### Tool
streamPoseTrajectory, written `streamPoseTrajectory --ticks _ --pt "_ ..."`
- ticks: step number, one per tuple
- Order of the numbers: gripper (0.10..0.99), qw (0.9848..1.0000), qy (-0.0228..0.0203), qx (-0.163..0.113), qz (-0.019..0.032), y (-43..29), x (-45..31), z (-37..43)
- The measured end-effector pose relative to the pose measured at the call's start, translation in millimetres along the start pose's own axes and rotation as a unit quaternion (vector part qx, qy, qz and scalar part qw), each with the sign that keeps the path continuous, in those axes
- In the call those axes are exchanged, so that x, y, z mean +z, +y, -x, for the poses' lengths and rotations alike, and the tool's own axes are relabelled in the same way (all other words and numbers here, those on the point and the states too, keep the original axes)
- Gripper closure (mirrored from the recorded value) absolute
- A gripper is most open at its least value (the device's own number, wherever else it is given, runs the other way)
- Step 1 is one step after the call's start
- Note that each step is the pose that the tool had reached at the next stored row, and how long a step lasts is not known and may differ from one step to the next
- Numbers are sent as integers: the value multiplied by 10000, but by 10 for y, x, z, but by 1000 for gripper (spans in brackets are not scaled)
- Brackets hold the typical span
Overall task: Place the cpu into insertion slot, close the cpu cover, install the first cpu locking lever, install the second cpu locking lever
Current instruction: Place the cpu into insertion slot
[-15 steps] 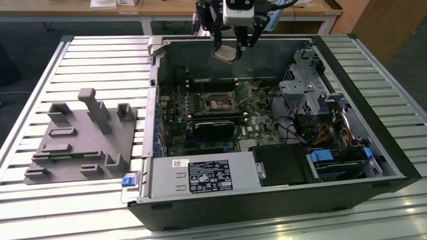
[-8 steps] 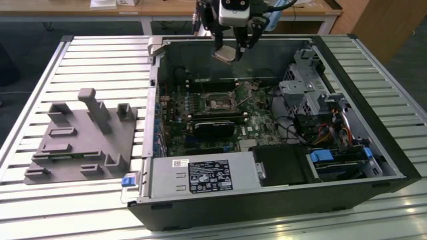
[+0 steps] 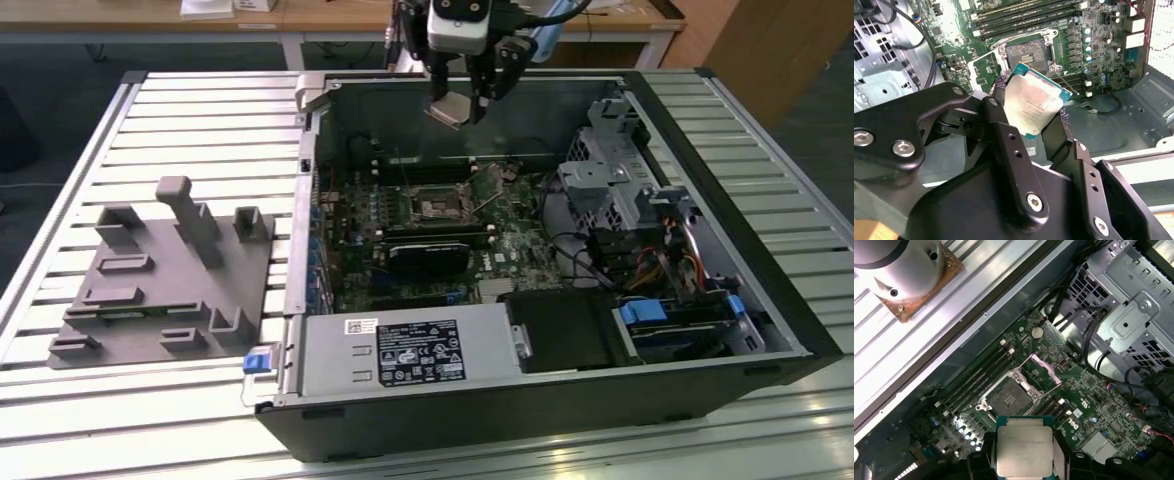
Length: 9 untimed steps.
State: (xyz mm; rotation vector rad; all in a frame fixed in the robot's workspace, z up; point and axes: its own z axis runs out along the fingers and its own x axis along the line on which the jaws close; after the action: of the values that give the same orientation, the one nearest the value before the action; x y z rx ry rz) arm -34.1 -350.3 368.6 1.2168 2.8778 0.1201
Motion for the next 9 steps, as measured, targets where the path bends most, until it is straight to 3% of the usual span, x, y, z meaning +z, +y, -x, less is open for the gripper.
streamPoseTrajectory --ticks 9 --pt "545 9988 -38 492 8 -1 12 0"
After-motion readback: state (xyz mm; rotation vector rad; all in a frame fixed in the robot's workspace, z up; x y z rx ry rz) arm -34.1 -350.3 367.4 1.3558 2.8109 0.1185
